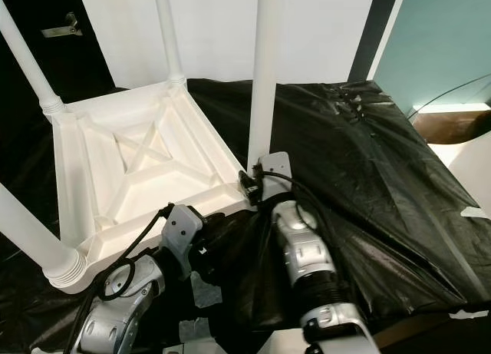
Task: Building children table
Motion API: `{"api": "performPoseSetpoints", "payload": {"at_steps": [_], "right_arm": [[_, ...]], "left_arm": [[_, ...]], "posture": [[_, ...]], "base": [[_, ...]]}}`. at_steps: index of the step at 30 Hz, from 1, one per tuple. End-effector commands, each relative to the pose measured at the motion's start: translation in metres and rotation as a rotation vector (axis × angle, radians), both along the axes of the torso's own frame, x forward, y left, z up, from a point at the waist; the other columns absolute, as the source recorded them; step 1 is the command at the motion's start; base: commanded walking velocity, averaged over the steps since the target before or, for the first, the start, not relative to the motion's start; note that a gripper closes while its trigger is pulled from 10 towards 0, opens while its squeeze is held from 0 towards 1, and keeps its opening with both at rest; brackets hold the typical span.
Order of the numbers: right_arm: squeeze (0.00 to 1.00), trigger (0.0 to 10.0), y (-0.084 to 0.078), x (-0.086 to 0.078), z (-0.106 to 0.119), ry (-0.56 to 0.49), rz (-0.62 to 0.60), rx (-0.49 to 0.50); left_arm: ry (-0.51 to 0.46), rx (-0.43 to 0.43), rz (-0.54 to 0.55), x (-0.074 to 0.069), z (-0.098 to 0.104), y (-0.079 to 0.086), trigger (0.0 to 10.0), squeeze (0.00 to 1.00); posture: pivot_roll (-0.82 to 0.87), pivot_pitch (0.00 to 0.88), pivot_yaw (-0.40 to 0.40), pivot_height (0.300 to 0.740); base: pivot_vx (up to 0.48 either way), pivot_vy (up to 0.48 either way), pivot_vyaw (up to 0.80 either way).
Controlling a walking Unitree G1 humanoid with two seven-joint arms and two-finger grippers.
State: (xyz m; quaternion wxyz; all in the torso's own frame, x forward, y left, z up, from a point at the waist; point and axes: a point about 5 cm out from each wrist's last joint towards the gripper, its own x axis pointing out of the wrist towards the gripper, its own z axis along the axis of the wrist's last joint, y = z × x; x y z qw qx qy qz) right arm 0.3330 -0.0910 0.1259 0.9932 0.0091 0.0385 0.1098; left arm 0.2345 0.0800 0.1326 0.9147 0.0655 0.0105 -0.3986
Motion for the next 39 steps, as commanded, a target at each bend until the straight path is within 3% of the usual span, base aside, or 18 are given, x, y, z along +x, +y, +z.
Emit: {"api": "performPoseSetpoints", "payload": {"at_steps": [1, 13, 14, 15, 27, 28, 30, 31, 34, 35, 39], "right_arm": [[0.0, 10.0, -0.012, -0.008, -0.029, 0.14, -0.074, -0.006], [0.0, 10.0, -0.005, -0.012, -0.016, 0.102, -0.07, 0.002], [0.84, 10.0, -0.006, -0.013, -0.013, 0.089, -0.072, 0.002], [1.0, 10.0, -0.008, -0.012, -0.009, 0.068, -0.06, 0.006], [1.0, 10.0, -0.03, -0.013, 0.007, -0.054, 0.07, 0.047], [0.95, 10.0, -0.032, -0.013, 0.009, -0.059, 0.087, 0.055], [0.95, 10.0, -0.034, -0.014, 0.009, -0.062, 0.099, 0.06], [0.0, 10.0, -0.034, -0.014, 0.01, -0.063, 0.106, 0.064], [0.0, 10.0, -0.035, -0.019, 0.012, -0.084, 0.15, 0.066], [0.0, 10.0, -0.034, -0.036, 0.013, -0.131, 0.254, 0.055], [0.0, 10.0, -0.034, -0.039, 0.013, -0.14, 0.273, 0.052]], "left_arm": [[0.016, -0.009, 0.065, 0.001, -0.003, 0.002, 10.0, 0.0], [0.017, -0.01, 0.075, 0.001, -0.004, 0.003, 10.0, 0.0], [0.017, -0.01, 0.076, 0.001, -0.004, 0.003, 10.0, 0.0], [0.017, -0.01, 0.077, 0.001, -0.004, 0.003, 10.0, 0.0], [0.01, -0.004, 0.078, 0.0, -0.003, 0.005, 10.0, 0.0], [0.009, -0.004, 0.078, 0.0, -0.003, 0.005, 10.0, 0.0], [0.008, -0.003, 0.078, 0.0, -0.003, 0.005, 10.0, 0.0], [0.008, -0.003, 0.078, 0.0, -0.003, 0.005, 10.0, 0.0], [-0.001, 0.002, 0.087, 0.001, -0.001, 0.008, 10.0, 0.0], [-0.037, 0.003, 0.141, 0.004, 0.008, 0.021, 10.0, 0.0], [-0.044, 0.001, 0.153, 0.004, 0.01, 0.024, 10.0, 0.0]], "posture": [[0.11, 0.047, -0.034, 0.74], [0.12, 0.046, -0.04, 0.74], [0.12, 0.046, -0.04, 0.74], [0.12, 0.044, -0.041, 0.74], [0.12, 0.042, -0.037, 0.74], [0.12, 0.037, -0.037, 0.74], [0.12, 0.037, -0.037, 0.74], [0.12, 0.037, -0.037, 0.74], [0.12, 0.032, -0.038, 0.74], [0.13, 0.027, -0.039, 0.74], [0.13, 0.027, -0.039, 0.74]], "base": [[0.0, 0.0, 0.0], [0.0, 0.0, 0.0], [0.0, 0.0, 0.0], [0.0, 0.0, 0.0], [0.0, 0.0, 0.0], [0.0, 0.0, 0.0], [0.0, 0.0, 0.0], [0.0, 0.0, 0.0], [0.0, 0.0, 0.0], [0.0, 0.0, 0.0], [0.0, 0.0, 0.0]]}}
